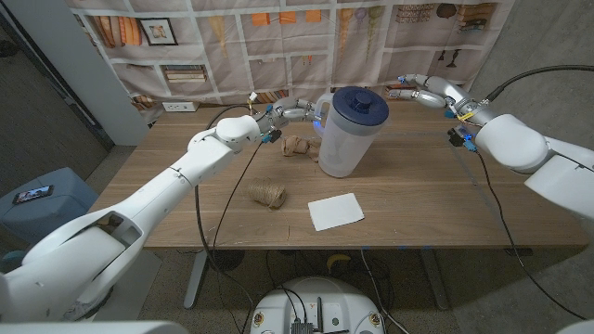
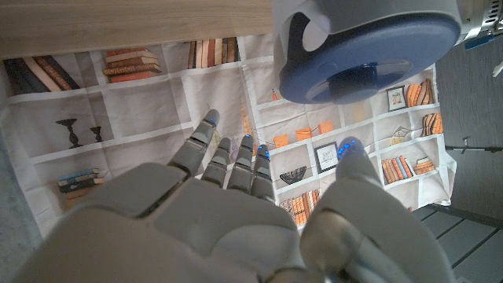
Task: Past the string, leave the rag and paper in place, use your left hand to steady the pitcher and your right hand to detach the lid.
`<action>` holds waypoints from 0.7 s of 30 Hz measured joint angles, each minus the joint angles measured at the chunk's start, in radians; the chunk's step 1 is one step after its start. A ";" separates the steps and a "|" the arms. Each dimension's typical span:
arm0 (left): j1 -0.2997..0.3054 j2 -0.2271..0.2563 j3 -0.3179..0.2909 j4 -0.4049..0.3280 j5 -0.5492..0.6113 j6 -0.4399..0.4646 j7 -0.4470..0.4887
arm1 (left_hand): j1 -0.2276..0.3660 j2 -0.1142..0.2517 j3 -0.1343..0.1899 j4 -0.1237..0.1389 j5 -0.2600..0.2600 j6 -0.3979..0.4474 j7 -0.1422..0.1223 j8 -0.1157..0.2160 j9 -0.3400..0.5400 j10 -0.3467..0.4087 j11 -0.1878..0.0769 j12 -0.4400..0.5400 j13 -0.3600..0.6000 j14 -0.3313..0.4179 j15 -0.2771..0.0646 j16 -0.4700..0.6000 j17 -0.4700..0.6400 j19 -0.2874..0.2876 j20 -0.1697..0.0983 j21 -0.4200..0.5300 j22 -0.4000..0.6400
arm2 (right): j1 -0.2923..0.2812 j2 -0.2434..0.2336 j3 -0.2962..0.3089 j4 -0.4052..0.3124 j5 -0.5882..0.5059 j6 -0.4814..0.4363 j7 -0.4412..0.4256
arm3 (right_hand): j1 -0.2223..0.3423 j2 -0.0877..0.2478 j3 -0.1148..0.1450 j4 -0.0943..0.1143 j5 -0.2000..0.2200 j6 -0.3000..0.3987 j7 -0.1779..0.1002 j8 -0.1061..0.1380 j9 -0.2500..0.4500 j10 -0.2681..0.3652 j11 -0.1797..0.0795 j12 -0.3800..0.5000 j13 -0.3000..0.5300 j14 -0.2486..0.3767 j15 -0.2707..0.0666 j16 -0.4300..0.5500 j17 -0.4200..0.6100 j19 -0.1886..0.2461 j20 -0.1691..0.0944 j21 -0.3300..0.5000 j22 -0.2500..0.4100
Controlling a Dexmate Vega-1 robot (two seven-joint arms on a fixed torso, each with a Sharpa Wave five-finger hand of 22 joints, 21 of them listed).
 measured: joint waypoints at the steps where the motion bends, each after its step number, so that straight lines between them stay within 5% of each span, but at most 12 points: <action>1: 0.000 0.000 0.000 0.000 0.000 0.000 0.000 | 0.000 0.000 0.000 0.000 0.000 0.000 0.000 0.000 0.000 0.000 0.000 0.000 0.000 0.000 0.000 0.000 0.000 0.000 0.000 0.000 0.000 | 0.001 -0.001 0.000 -0.001 -0.001 -0.002 0.001 | 0.014 -0.003 0.002 -0.002 0.004 0.000 0.000 0.000 0.000 0.003 -0.003 0.000 0.000 0.000 0.000 0.000 0.000 0.000 0.000 0.000 0.000; 21: -0.006 0.005 0.004 -0.026 0.010 0.022 0.005 | 0.000 0.000 0.004 -0.004 -0.001 0.005 0.002 -0.001 0.000 0.003 -0.003 0.000 0.000 0.008 -0.004 0.004 0.001 0.000 0.000 0.000 0.000 | 0.113 -0.093 -0.055 -0.083 -0.059 -0.122 0.122 | 0.126 -0.025 0.038 -0.012 0.037 0.023 -0.038 0.011 0.005 0.041 -0.031 0.008 0.009 0.011 0.003 0.015 -0.005 0.001 0.013 0.000 0.000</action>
